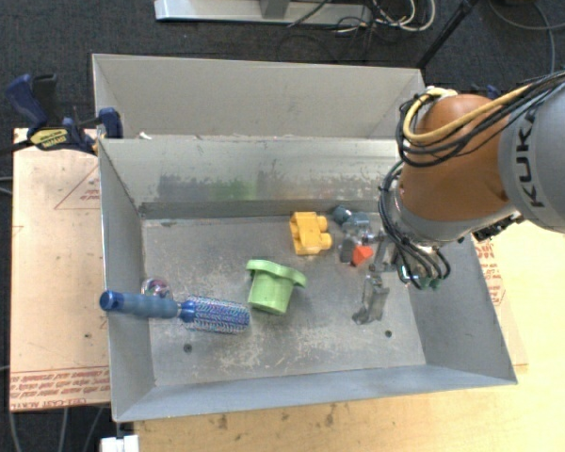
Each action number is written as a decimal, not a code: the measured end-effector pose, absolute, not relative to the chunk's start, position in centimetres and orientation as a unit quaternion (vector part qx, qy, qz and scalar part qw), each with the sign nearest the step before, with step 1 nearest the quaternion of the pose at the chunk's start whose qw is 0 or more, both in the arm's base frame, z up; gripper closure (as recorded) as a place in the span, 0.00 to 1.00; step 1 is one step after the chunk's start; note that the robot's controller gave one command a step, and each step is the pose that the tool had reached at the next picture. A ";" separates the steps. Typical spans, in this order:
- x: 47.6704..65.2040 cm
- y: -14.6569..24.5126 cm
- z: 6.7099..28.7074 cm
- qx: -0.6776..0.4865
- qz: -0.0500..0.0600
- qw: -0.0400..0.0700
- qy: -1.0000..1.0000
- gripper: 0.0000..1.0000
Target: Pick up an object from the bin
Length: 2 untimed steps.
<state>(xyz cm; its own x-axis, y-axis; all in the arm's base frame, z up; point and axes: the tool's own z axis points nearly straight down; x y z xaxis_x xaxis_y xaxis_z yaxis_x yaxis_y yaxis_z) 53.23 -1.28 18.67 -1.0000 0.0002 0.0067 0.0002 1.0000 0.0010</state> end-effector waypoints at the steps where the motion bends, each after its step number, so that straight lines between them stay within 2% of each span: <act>1: 59.0 4.3 9.1 -0.055 -0.001 0.000 -0.998 0.00; 2: 59.1 4.0 9.6 -0.056 -0.001 -0.001 -0.998 1.00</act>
Offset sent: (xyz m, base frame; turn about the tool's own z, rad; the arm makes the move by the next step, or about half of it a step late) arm 0.0573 0.0522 -0.0912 0.1150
